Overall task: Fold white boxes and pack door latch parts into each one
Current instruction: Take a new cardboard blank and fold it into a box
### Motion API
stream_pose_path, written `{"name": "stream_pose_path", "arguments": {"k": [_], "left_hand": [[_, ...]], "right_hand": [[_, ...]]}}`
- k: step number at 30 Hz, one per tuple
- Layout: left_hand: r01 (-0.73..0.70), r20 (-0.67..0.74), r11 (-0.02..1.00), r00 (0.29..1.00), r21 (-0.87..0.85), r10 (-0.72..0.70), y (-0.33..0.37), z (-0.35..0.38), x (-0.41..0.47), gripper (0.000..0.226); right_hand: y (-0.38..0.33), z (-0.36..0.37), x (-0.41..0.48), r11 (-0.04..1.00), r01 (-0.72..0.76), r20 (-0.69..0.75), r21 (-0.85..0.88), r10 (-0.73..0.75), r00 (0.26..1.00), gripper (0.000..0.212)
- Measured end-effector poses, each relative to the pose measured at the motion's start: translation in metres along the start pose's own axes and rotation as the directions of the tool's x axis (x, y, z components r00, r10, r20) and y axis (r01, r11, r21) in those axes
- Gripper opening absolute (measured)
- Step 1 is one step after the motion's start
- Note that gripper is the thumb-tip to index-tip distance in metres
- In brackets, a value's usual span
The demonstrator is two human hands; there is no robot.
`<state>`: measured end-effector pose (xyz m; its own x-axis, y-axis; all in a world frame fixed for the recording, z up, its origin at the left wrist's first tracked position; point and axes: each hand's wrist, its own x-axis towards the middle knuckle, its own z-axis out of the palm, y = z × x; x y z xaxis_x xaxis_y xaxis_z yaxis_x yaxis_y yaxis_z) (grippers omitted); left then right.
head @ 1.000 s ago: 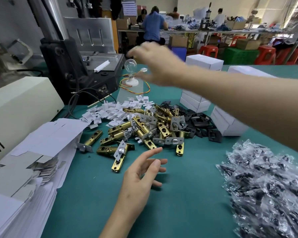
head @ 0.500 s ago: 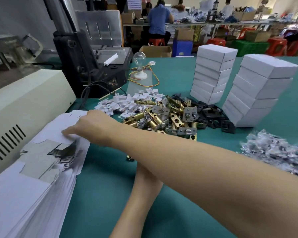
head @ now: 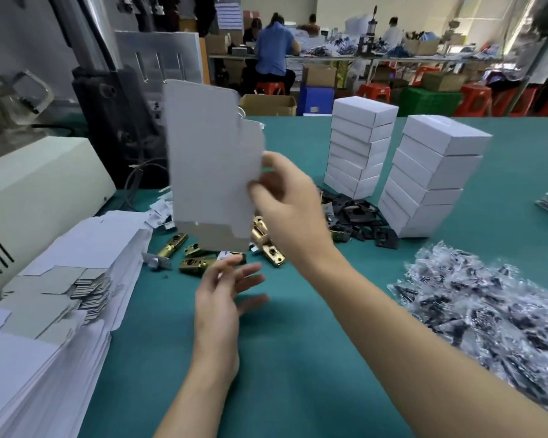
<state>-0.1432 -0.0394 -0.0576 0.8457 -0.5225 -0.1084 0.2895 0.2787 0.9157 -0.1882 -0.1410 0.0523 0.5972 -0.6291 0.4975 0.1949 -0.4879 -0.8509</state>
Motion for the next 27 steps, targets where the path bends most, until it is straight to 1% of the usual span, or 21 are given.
{"name": "stream_pose_path", "arguments": {"k": [1,3,4,5,7,8,9,11,14,15,16,18,20,21,22,23,25,26,27], "left_hand": [[0.012,-0.012,1.0,1.0,-0.022,-0.012,0.001,0.0,0.001,0.023],[0.017,-0.003,1.0,1.0,-0.023,-0.017,0.005,0.0,0.0,0.026],[0.037,0.036,0.999,0.999,-0.009,-0.037,0.007,0.002,-0.002,0.03],[0.068,0.094,0.998,0.993,0.0,-0.067,0.009,0.004,-0.005,0.038],[0.114,0.222,0.992,0.967,0.054,-0.123,0.016,0.008,-0.017,0.063],[0.129,0.308,0.987,0.939,0.093,-0.152,0.018,0.01,-0.023,0.073],[0.111,0.382,0.981,0.909,0.16,-0.165,0.02,0.012,-0.027,0.08],[0.035,0.475,0.969,0.867,0.243,-0.151,0.02,0.014,-0.033,0.09],[0.008,0.577,0.978,0.806,0.209,-0.13,0.02,0.015,-0.034,0.105],[-0.002,0.606,0.982,0.787,0.189,-0.115,0.019,0.014,-0.034,0.104],[-0.007,0.638,0.986,0.763,0.166,-0.102,0.019,0.014,-0.034,0.097],[-0.023,0.701,0.984,0.706,0.174,-0.107,0.019,0.012,-0.034,0.089],[-0.017,0.661,0.965,0.731,0.262,-0.167,0.019,0.015,-0.032,0.098],[0.013,0.613,0.955,0.764,0.297,-0.201,0.018,0.017,-0.028,0.105],[0.021,0.552,0.947,0.808,0.32,-0.204,0.015,0.017,-0.024,0.107],[0.011,0.516,0.94,0.834,0.34,-0.196,0.012,0.016,-0.023,0.107],[0.014,0.481,0.928,0.852,0.372,-0.205,0.012,0.012,-0.024,0.108],[0.043,0.448,0.926,0.866,0.375,-0.222,0.014,0.01,-0.024,0.104],[0.069,0.424,0.93,0.876,0.362,-0.23,0.016,0.005,-0.026,0.093]], "right_hand": [[0.005,-0.021,-0.008,0.991,-0.079,-0.001,0.105,0.08,0.997,0.032],[0.017,-0.056,-0.024,0.929,-0.248,0.084,0.275,0.234,0.969,0.035],[0.024,-0.067,-0.033,0.897,-0.32,0.145,0.305,0.289,0.946,0.037],[0.031,-0.074,-0.04,0.874,-0.378,0.198,0.304,0.331,0.923,0.038],[0.045,-0.079,-0.054,0.854,-0.437,0.245,0.281,0.377,0.893,0.038],[0.051,-0.078,-0.061,0.848,-0.449,0.244,0.283,0.389,0.888,0.038],[0.056,-0.077,-0.067,0.848,-0.448,0.225,0.284,0.396,0.89,0.038],[0.06,-0.072,-0.075,0.874,-0.413,0.183,0.255,0.376,0.908,0.04],[0.064,-0.066,-0.083,0.918,-0.365,0.145,0.156,0.344,0.928,0.037],[0.064,-0.065,-0.085,0.918,-0.368,0.136,0.149,0.35,0.927,0.035],[0.063,-0.064,-0.087,0.915,-0.375,0.128,0.151,0.358,0.925,0.034],[0.063,-0.066,-0.09,0.912,-0.378,0.108,0.16,0.364,0.925,0.031],[0.062,-0.068,-0.09,0.908,-0.38,0.099,0.176,0.368,0.924,0.027],[0.061,-0.068,-0.091,0.914,-0.371,0.088,0.163,0.361,0.928,0.026],[0.06,-0.067,-0.091,0.927,-0.352,0.077,0.131,0.345,0.936,0.028],[0.059,-0.066,-0.093,0.938,-0.334,0.074,0.092,0.328,0.942,0.033],[0.056,-0.067,-0.093,0.949,-0.309,0.108,0.066,0.301,0.948,0.037],[0.055,-0.068,-0.093,0.949,-0.306,0.129,0.076,0.295,0.947,0.034],[0.053,-0.07,-0.092,0.944,-0.314,0.134,0.099,0.3,0.945,0.03]]}}
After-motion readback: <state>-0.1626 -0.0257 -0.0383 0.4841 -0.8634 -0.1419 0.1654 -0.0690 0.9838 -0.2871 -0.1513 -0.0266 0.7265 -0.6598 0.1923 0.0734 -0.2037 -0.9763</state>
